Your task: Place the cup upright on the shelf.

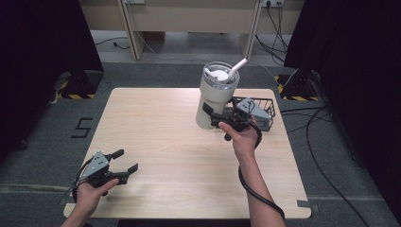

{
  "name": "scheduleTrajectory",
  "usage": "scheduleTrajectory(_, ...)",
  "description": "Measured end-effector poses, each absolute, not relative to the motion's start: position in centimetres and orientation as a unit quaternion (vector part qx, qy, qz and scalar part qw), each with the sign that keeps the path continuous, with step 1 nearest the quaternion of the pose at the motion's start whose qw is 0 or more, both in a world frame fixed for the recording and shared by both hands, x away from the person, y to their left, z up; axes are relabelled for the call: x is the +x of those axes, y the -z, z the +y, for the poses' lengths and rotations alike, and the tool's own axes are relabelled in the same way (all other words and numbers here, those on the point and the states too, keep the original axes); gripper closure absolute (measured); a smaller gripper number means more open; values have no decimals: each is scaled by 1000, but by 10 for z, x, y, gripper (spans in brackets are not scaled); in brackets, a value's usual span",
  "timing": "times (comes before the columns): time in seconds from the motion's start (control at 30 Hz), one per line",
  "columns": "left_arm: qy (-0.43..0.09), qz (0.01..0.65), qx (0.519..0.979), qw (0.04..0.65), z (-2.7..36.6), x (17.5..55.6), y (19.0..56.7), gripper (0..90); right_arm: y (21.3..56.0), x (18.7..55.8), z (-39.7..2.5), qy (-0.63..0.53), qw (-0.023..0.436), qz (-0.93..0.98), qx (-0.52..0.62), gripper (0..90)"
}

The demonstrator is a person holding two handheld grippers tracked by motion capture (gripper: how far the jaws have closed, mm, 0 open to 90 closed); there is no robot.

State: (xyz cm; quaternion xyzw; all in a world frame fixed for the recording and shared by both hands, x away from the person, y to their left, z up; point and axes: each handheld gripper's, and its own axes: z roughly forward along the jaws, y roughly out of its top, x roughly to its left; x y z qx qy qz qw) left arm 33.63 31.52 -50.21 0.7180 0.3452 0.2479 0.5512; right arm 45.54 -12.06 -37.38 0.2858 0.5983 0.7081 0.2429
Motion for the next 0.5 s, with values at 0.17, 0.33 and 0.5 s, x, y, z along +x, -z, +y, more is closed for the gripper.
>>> scheduleTrajectory(0.17, -248, 345, 718, 551, 315, 336, 502, 151, 371, 457, -131, -707, 251, 592, 294, 112)
scheduleTrajectory(0.33, -248, 345, 718, 551, 314, 337, 503, 151, 369, 458, -138, -704, 261, 590, 296, 112)
scheduleTrajectory(0.5, -248, 346, 718, 551, 314, 336, 503, 151, 368, 459, -146, -702, 265, 586, 305, 112)
